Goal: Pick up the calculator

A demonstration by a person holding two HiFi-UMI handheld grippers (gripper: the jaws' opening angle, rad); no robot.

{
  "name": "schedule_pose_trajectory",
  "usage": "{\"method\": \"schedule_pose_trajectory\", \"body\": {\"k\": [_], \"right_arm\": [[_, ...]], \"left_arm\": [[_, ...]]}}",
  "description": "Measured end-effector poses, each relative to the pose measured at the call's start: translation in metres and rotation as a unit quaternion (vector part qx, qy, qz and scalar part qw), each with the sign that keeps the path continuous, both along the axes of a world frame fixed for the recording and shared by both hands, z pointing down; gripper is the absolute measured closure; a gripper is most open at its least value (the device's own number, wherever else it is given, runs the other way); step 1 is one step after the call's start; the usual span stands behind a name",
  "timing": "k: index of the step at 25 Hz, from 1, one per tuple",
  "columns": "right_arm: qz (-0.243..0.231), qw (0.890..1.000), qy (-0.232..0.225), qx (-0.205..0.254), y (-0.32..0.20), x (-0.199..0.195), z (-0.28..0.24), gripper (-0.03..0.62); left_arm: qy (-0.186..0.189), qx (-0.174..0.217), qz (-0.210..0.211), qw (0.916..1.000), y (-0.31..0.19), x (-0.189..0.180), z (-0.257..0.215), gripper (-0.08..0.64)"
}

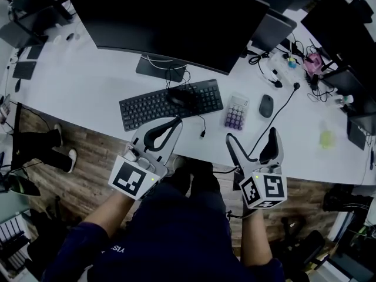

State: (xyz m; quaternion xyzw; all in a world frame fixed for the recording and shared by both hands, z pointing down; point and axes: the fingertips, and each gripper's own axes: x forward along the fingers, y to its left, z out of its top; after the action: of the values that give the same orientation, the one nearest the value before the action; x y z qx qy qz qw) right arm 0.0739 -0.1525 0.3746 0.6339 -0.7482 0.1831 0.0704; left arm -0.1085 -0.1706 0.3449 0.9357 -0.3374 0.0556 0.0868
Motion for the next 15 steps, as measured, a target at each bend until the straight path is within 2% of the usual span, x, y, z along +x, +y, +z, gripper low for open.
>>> {"method": "schedule_pose_trajectory", "body": {"k": [15], "right_arm": [[-0.002,0.999,-0.007,-0.050,-0.038,0.027,0.069,0.020]], "left_arm": [[-0.026,-0.024,0.003,0.9994,-0.036,0.046,0.044,0.527]]}}
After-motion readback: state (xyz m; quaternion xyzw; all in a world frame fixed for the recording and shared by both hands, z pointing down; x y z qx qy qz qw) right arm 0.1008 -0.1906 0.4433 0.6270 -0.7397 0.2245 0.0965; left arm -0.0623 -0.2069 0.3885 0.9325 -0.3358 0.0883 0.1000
